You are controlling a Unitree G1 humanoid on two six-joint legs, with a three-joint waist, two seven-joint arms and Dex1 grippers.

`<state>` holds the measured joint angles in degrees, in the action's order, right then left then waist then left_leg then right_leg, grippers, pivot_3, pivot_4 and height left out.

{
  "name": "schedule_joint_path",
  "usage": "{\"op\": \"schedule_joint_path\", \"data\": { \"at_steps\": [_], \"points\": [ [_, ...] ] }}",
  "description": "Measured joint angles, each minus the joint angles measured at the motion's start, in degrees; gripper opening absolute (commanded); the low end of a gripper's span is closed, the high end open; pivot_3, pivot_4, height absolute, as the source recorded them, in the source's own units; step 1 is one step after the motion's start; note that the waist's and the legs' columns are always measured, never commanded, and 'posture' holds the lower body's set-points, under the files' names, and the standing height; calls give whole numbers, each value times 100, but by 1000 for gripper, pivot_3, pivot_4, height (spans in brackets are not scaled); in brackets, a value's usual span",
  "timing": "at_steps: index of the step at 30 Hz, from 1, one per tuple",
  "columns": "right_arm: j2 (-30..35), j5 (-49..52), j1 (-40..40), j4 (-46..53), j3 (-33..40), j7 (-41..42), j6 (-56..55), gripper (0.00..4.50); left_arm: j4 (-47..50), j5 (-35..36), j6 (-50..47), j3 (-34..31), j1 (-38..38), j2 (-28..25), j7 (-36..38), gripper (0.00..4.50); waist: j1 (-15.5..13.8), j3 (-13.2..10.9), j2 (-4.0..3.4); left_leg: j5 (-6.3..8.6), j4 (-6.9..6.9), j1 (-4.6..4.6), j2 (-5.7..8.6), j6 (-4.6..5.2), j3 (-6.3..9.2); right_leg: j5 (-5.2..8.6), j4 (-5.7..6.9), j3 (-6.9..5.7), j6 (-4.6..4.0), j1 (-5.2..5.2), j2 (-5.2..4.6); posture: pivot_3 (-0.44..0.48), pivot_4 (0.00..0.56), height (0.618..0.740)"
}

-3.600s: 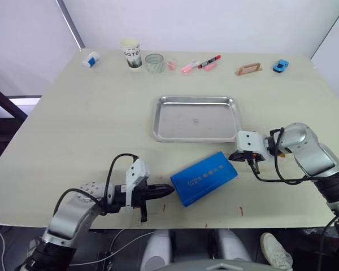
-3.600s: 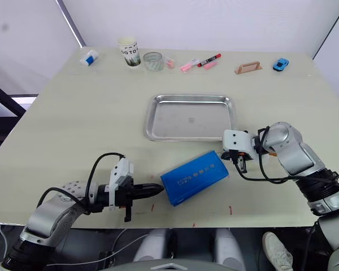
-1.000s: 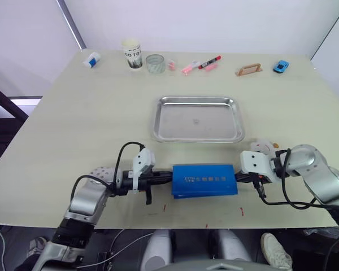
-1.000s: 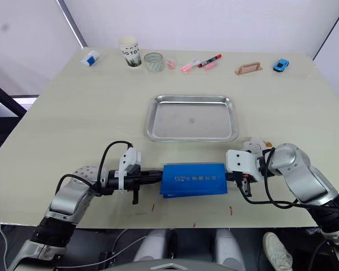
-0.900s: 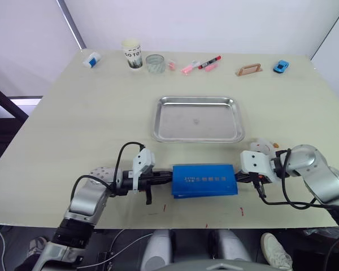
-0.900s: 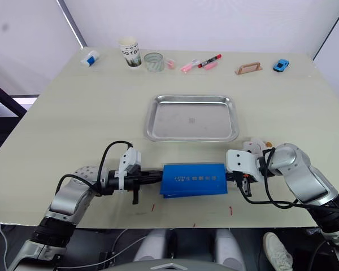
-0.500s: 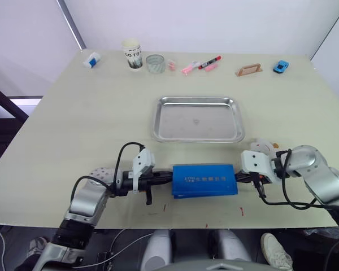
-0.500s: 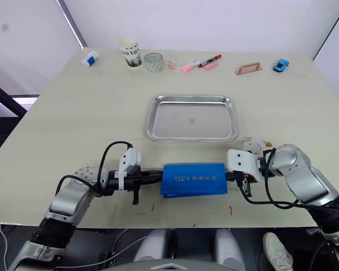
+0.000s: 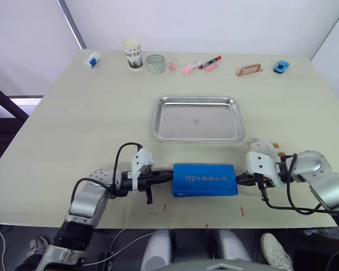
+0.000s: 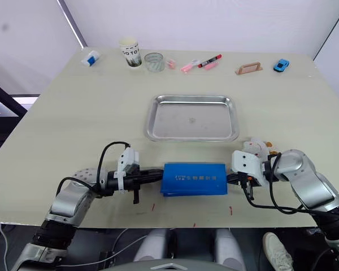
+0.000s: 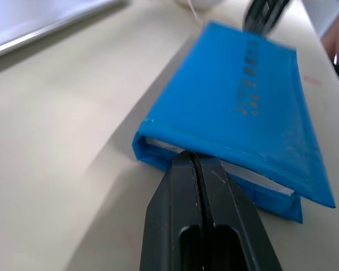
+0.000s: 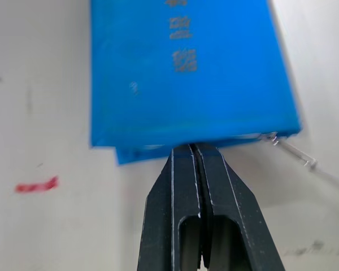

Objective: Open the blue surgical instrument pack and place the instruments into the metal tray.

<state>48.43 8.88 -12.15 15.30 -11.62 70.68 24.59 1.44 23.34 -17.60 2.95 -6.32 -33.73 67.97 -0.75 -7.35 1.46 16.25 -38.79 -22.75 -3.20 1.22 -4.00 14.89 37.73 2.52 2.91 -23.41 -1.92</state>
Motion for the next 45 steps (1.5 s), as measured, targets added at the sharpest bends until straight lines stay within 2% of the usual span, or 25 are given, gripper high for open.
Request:
{"op": "schedule_joint_path", "data": {
  "at_steps": [1,3,4,6,8,11,12,16,21,25,32,37,39,41,45],
  "points": [
    [4,153,172,0,214,-12,-1,0,-44,126,-1,-113,76,-101,116,256,5,-1,1,0,1,0,-1,0,0,0,1,-1,0,-1,1,0,150,740],
    [13,437,431,-15,630,-30,-32,491,-170,324,-7,-381,205,-347,363,669,23,-3,-2,0,1,1,-3,0,-2,0,2,0,0,-2,2,0,150,740],
    [4,684,618,-7,930,-16,-79,698,-225,424,14,-527,235,-432,493,1134,12,-3,-1,0,1,1,-3,0,-1,0,1,-1,0,-1,1,0,150,740],
    [-7,1027,917,26,1346,28,-135,1471,-253,563,56,-714,279,-519,627,1897,-19,-3,0,0,1,-2,-1,0,0,0,-2,-2,0,0,-2,0,150,740],
    [-1,1396,1422,79,1865,144,-238,2627,-273,730,17,-954,372,-660,714,3033,-35,-4,3,2,1,-4,0,3,3,0,-8,-6,1,3,-3,0,150,740],
    [6,1806,2148,180,2635,305,-355,4012,-244,931,-92,-1270,516,-829,769,4398,-20,-4,2,3,1,-2,-1,5,2,0,-6,-6,2,4,-4,0,150,740],
    [11,1933,2374,188,2957,340,-379,4375,-239,994,-116,-1425,608,-908,788,4487,-5,-4,3,3,1,0,-2,5,2,0,-6,-6,2,5,-3,0,150,740],
    [30,2157,2861,238,3716,337,-390,4375,-206,1100,-172,-1648,710,-948,784,4487,10,-3,1,4,3,6,-2,4,0,1,-5,-4,2,8,-2,0,150,740],
    [41,2219,3080,239,3998,248,-384,4375,-123,1235,-309,-1696,777,-947,759,4487,6,-3,2,4,3,6,-2,5,1,1,-6,-3,2,8,-2,0,150,740],
    [22,2145,3006,243,4005,-7,-488,4375,380,1413,-588,-1677,765,-946,620,4487,1,-3,2,4,3,6,-2,5,-1,1,-6,-2,2,8,-3,0,150,740],
    [-145,1671,2250,406,3393,-874,-669,4375,1452,1818,-1167,-1321,464,-847,289,4487,4,-3,0,4,3,6,-1,5,1,1,-5,0,2,8,0,0,150,740],
    [-137,1433,2060,566,2816,-813,-976,4375,1659,1832,-1148,-1128,403,-751,191,4487,-1,-4,-1,4,3,5,-1,5,1,1,-6,0,2,8,0,0,150,740],
    [-144,1342,1942,867,2317,-621,-1327,4375,1642,1854,-924,-1039,276,-675,508,4487,-1,-4,1,4,3,5,-1,5,4,1,-5,-2,2,8,2,0,150,740],
    [-141,1188,1944,920,2120,-568,-1560,4375,1579,1862,-853,-1023,222,-744,747,4487,-4,-4,1,4,3,5,-1,5,3,1,-6,-2,2,8,2,0,150,740],
    [-237,738,1899,857,1588,-513,-2209,4375,1157,1917,-691,-1031,133,-1030,1503,4487,4,-4,0,4,2,7,-1,5,1,2,-5,-2,2,7,3,0,150,740]
  ]
}}
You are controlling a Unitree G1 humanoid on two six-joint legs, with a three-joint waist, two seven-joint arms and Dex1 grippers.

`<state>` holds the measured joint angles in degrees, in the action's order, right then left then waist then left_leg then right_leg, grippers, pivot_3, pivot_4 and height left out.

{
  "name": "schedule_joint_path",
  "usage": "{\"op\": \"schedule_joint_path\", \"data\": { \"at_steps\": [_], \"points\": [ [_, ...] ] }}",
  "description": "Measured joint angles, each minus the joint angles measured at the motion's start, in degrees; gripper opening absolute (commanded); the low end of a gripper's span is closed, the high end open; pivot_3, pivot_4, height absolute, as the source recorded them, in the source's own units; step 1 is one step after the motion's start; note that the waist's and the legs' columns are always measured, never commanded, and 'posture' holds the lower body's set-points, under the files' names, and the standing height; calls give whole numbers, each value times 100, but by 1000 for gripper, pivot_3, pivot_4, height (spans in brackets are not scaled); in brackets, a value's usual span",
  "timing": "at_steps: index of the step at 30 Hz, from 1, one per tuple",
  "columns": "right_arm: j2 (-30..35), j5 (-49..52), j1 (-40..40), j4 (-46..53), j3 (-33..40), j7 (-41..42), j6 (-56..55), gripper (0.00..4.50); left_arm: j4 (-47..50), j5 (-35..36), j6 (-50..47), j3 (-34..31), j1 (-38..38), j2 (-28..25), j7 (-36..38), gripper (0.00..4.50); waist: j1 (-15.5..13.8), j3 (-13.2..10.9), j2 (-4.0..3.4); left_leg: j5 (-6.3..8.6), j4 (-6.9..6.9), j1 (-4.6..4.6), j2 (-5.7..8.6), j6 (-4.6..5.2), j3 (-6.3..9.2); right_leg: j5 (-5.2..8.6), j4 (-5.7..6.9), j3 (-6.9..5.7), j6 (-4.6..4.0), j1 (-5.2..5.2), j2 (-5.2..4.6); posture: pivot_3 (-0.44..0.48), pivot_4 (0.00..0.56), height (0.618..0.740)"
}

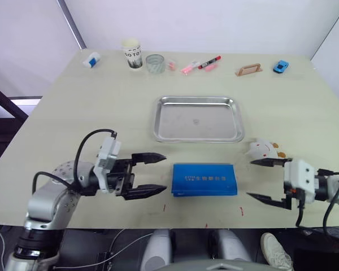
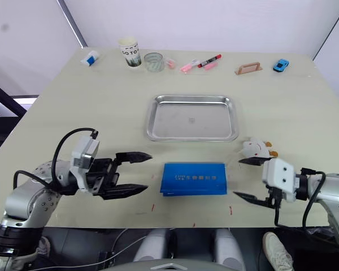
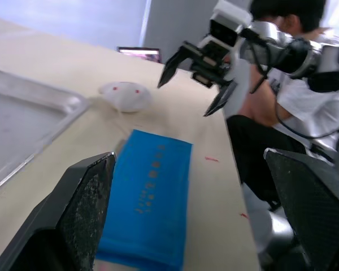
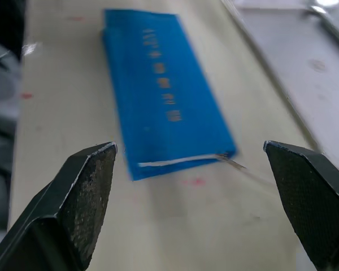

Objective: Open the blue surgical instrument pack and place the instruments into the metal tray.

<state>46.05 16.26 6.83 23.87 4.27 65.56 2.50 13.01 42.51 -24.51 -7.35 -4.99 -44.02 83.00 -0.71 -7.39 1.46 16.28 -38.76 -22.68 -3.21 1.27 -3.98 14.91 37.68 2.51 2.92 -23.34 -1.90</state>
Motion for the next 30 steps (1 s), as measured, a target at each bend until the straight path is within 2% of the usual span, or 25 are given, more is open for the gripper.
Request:
{"op": "schedule_joint_path", "data": {
  "at_steps": [1,4,6,16,30],
  "points": [
    [-73,-105,-70,-13,-154,-42,-115,4375,-118,-23,79,7,-32,-29,140,4487,0,0,0,0,0,0,0,0,0,0,0,0,0,0,1,0,150,740],
    [-199,-455,-183,-42,-585,-141,-434,3652,-384,-112,282,38,-108,-135,411,4500,-7,0,0,0,0,-2,0,0,-2,1,-1,1,0,-1,1,0,150,740],
    [-291,-667,-199,-175,-863,-208,-639,2697,-504,-158,335,54,-123,-137,446,4500,-16,0,1,0,-2,-4,0,0,-2,1,-2,1,0,-1,-1,0,150,740],
    [-486,-1627,-235,-1140,-1206,-893,-2145,2697,-547,-202,492,109,-46,-136,461,4500,-8,0,1,-1,-4,-3,0,-1,-4,1,3,2,0,-3,-1,0,150,740],
    [-482,-1590,-350,-1381,-1244,-1058,-2552,2697,-638,-310,641,179,-44,-120,472,4500,-7,0,1,-1,-4,-3,-1,-1,-5,1,4,3,0,-3,-1,0,150,740]
  ]
}}
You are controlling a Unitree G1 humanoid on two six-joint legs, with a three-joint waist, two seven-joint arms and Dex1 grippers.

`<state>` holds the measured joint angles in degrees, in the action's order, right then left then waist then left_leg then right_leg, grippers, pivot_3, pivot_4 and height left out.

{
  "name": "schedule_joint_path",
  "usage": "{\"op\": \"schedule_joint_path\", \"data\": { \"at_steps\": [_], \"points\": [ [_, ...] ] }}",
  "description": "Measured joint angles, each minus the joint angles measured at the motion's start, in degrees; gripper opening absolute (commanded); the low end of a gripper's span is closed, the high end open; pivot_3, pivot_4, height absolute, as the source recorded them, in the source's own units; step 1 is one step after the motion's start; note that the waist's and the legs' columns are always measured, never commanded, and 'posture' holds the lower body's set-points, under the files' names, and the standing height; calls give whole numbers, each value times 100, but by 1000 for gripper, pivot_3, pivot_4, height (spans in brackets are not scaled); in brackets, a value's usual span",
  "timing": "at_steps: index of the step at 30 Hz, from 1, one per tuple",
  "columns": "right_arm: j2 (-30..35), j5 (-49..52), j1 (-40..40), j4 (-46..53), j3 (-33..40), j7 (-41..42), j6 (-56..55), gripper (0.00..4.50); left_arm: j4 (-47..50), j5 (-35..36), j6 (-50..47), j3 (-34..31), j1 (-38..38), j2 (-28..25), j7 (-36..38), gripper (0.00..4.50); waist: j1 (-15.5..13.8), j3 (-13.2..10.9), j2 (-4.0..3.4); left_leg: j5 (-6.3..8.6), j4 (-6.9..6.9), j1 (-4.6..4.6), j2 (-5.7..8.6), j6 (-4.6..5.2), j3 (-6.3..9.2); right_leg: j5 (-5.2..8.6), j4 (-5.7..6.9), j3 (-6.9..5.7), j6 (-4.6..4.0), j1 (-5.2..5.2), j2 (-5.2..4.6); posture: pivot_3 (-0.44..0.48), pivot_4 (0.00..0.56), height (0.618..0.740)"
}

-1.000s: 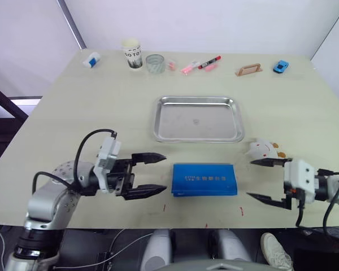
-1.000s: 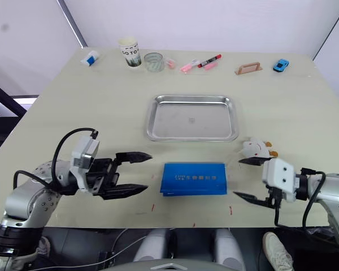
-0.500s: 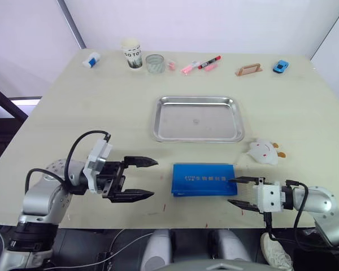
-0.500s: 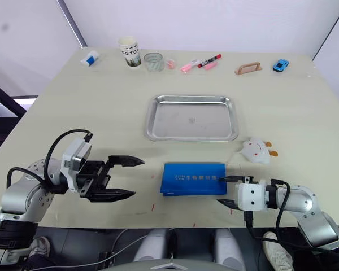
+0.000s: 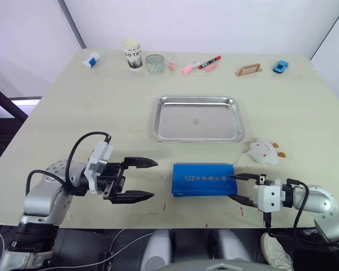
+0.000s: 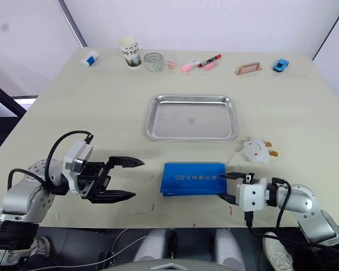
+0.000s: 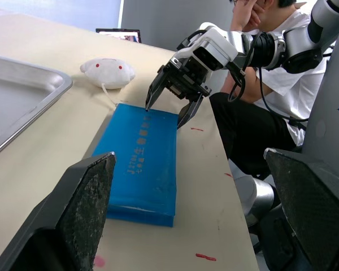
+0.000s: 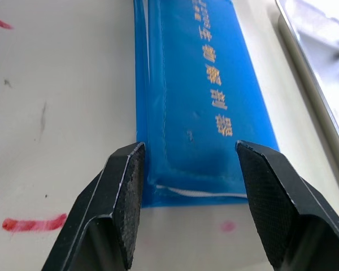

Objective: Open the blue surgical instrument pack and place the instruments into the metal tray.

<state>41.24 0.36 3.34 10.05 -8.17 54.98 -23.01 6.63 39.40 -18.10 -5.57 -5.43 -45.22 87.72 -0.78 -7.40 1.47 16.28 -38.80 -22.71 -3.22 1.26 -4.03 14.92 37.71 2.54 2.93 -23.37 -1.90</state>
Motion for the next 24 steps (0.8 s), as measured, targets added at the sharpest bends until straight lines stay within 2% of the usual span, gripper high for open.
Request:
{"op": "schedule_joint_path", "data": {
  "at_steps": [9,10,11,14,15,24],
  "points": [
    [-62,-13,-127,-251,-105,-55,-180,2697,-36,0,83,112,4,8,2,4500,0,0,0,0,0,0,0,0,-1,0,1,0,0,0,0,0,150,740],
    [-85,-30,-137,-320,-131,-66,-229,2133,-49,-1,110,112,8,8,2,4500,0,0,0,0,0,0,0,0,0,0,1,0,0,0,0,0,150,740],
    [-96,-49,-142,-360,-157,-86,-240,1814,-53,-2,122,112,11,8,2,4500,0,0,0,0,0,1,0,0,-1,0,1,0,0,0,0,0,150,740],
    [-99,-163,-161,-435,-232,-151,-367,212,-79,-7,224,112,60,11,2,4500,6,0,0,0,0,1,0,0,-1,0,2,1,0,0,0,0,150,740],
    [-99,-197,-161,-449,-243,-156,-404,40,-96,-8,236,112,78,12,2,4500,7,1,0,0,0,2,0,0,-1,0,3,1,0,0,0,0,150,740],
    [-49,-64,-166,-409,-253,-152,-358,40,-160,-51,348,111,160,67,-2,4500,6,0,0,0,-1,2,-1,0,-2,0,3,2,0,0,0,0,150,740]
  ]
}}
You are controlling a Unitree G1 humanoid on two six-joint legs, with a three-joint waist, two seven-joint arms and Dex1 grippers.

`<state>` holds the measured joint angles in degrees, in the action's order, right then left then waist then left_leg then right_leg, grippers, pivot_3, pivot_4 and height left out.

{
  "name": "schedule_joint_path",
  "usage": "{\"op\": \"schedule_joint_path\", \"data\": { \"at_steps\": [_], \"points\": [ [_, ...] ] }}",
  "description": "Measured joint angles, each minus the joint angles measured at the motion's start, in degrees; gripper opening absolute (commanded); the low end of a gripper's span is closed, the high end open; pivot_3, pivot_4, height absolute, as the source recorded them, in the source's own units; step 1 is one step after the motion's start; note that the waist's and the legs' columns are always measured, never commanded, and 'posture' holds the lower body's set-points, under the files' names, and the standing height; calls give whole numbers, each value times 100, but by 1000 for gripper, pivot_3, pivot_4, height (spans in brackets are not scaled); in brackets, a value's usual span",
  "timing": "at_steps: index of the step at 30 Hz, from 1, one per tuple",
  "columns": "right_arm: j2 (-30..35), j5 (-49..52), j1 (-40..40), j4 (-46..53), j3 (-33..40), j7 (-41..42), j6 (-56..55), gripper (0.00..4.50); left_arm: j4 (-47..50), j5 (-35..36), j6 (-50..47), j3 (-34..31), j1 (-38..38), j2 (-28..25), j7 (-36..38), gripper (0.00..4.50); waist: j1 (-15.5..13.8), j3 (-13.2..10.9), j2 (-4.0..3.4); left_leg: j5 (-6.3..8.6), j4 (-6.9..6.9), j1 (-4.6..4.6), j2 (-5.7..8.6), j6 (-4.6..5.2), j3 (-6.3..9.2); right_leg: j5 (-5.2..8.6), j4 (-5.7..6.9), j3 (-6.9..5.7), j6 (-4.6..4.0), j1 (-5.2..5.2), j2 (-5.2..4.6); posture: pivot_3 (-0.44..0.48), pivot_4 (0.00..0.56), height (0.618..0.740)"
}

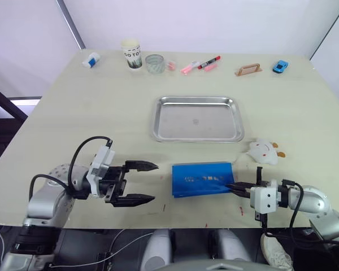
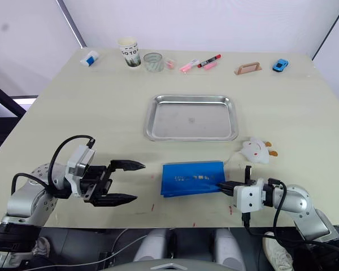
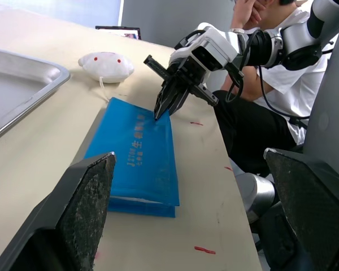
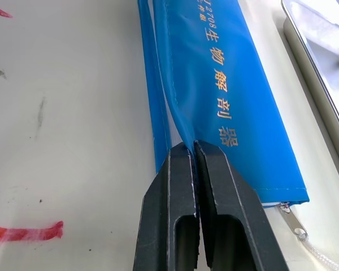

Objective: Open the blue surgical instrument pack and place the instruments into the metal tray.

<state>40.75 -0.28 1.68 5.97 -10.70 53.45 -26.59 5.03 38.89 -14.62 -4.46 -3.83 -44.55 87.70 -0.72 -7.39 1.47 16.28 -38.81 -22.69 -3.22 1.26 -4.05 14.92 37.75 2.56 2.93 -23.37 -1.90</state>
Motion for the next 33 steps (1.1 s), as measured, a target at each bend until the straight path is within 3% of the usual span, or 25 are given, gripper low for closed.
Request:
{"op": "schedule_joint_path", "data": {
  "at_steps": [3,10,17,25,28,33],
  "points": [
    [102,431,-11,346,60,83,482,40,-2,2,0,-3,26,25,-10,4500,-1,0,1,0,0,0,-1,0,1,0,1,0,0,0,0,0,150,740],
    [721,2388,-328,1536,502,493,3079,40,22,163,-399,-233,-65,224,-687,4500,-6,0,1,0,-2,-1,-1,1,4,-1,1,-3,0,2,-2,0,150,740],
    [924,3369,-1000,1448,561,1019,4615,40,99,187,-580,-241,-325,356,-941,4500,-4,-1,0,1,-2,-4,1,1,3,-1,-1,-2,1,1,-1,0,150,740],
    [908,3066,-2043,527,18,1872,5015,40,-38,98,-451,-179,-510,400,-770,4500,9,-1,-1,1,-5,-4,1,1,2,-2,0,-1,1,-1,0,0,150,740],
    [832,2711,-2853,136,-354,2103,5260,40,-263,-219,-145,-79,-636,397,-621,4500,5,-1,-1,1,-5,-5,1,1,2,-2,0,-3,0,-2,1,0,150,740],
    [779,2529,-3282,-67,-532,2357,5547,40,-473,-652,227,147,-786,454,-615,4500,-12,1,2,1,-8,-10,1,1,3,-2,-2,-5,1,-2,-1,0,150,740]
  ]
}}
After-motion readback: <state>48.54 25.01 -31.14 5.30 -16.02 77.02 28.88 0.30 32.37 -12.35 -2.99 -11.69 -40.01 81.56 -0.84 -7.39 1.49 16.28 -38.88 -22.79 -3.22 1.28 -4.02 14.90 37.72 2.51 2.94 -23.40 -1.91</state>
